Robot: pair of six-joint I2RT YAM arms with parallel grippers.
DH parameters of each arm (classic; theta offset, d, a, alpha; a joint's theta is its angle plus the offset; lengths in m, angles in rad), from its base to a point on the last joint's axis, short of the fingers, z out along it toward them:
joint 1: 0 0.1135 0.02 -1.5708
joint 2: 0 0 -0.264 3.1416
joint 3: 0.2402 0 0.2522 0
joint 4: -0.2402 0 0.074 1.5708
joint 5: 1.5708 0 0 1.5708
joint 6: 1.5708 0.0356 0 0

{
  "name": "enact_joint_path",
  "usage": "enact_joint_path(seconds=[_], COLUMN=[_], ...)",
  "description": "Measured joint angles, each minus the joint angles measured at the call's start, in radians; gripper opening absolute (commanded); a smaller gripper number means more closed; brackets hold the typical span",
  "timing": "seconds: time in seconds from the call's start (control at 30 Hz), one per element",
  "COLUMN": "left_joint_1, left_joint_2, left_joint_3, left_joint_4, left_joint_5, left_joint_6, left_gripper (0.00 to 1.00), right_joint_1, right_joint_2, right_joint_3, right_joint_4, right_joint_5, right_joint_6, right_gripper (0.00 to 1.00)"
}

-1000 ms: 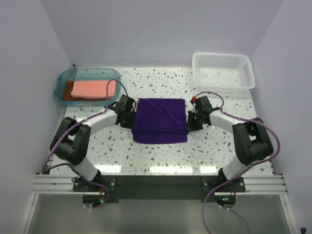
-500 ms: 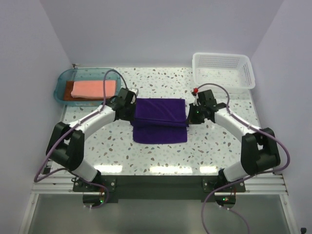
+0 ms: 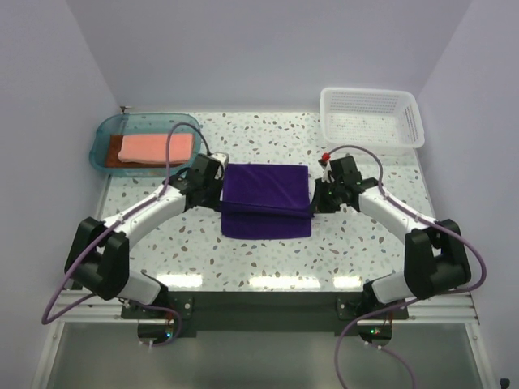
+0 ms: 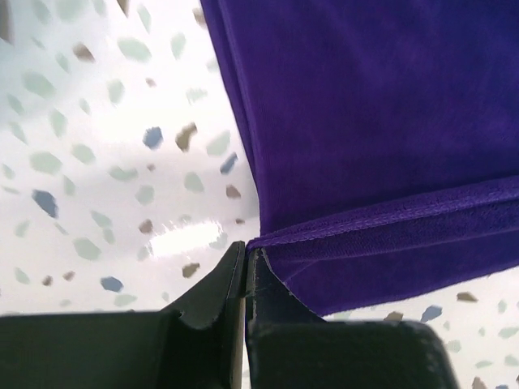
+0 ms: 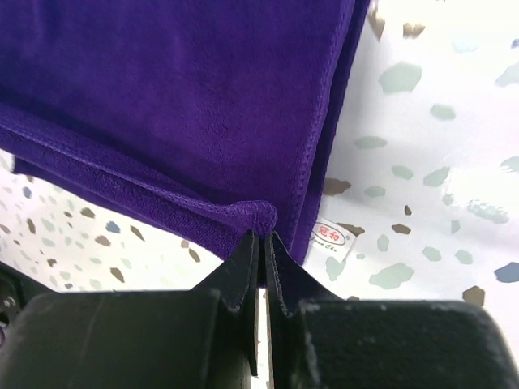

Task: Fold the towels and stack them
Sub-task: Fold the towel

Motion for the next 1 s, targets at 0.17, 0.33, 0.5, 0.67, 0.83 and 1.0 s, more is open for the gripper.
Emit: enact_joint_path(seconds=[0.17, 0.33, 0.5, 0.67, 0.83, 1.0], left_joint_1=[-0.005, -0.005, -0.002, 0.025, 0.056, 0.075], left_joint_2=[0.035, 0.054, 0.107, 0.203, 0.304, 0.411], left_joint_3=[-0.075, -0.042, 0.163, 0.426, 0.613, 0.791], left_joint_4=[0.006, 0.012, -0.017, 0.01, 0.041, 0.058], left_joint_5=[0.042, 0.029, -0.08, -0.21, -0.282, -0.314], left_joint_6=[-0.01, -0.011, 0.025, 0.091, 0.14, 0.185], left_gripper=[0.0, 0.0, 0.0, 0.0, 0.0, 0.0], right_joint_1=[0.006, 0.006, 0.004, 0.002, 0.004, 0.005], right_joint_2=[0.059, 0.071, 0.076, 0.12, 0.224, 0.338], right_joint_3=[-0.039, -0.009, 0.172, 0.402, 0.579, 0.713], right_joint_4=[0.011, -0.006, -0.046, -0.035, 0.012, 0.048], right_joint_5=[-0.013, 0.001, 0.076, 0.163, 0.224, 0.274], right_joint_6=[0.0, -0.007, -0.04, -0.084, -0.117, -0.147], right_gripper=[0.0, 0.0, 0.0, 0.0, 0.0, 0.0])
